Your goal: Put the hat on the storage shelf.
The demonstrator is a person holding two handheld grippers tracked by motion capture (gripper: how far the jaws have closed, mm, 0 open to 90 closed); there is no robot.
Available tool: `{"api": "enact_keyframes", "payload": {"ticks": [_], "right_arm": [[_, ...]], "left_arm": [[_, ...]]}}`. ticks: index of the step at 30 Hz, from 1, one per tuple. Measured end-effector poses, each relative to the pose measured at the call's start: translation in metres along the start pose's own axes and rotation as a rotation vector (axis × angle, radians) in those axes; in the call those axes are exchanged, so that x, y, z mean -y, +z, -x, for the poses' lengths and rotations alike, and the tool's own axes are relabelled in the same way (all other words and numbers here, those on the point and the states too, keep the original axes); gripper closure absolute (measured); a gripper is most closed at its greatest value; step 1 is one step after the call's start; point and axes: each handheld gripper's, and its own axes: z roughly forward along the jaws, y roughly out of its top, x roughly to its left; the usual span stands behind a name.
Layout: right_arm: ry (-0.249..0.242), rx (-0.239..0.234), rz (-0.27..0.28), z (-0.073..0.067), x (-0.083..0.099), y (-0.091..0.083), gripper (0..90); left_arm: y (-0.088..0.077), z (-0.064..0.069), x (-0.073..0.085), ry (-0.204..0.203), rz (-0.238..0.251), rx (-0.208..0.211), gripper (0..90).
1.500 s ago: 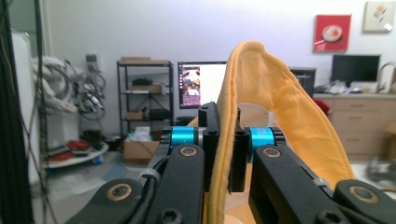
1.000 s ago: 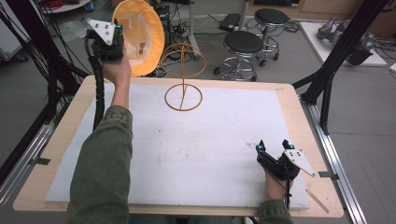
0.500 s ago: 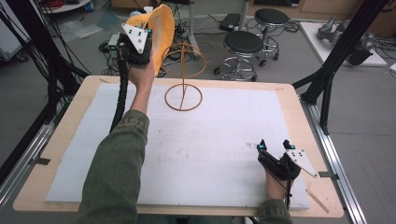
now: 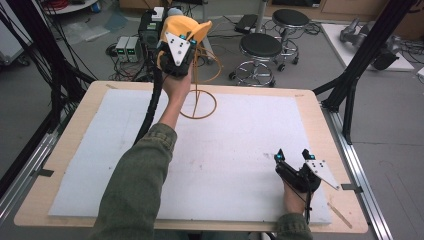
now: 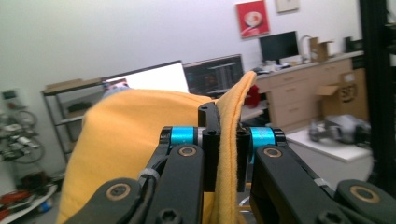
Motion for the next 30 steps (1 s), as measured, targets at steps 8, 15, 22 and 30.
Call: {"api": "enact_keyframes", "payload": {"ticks": [8,15,22,30], "right_arm": [[0.001,0.002,-0.002,-0.001,-0.001,-0.002,11.8],[-0.001,-0.001,0.002,-0.001,0.000,-0.002,11.8],[-0.006,0.001,0.008,0.000,-0.001,-0.003,11.8],[-0.007,-0.004,0.008,-0.001,-0.001,-0.003,11.8]], "left_arm": [[0.004,0.024,0.011,-0.016,-0.048,0.060,86.5],[0.007,0.035,0.023,0.012,-0.097,0.120,86.7],[0.007,0.038,0.035,0.041,-0.151,0.197,87.0],[0.010,0.042,0.047,0.075,-0.225,0.254,87.3]]}}
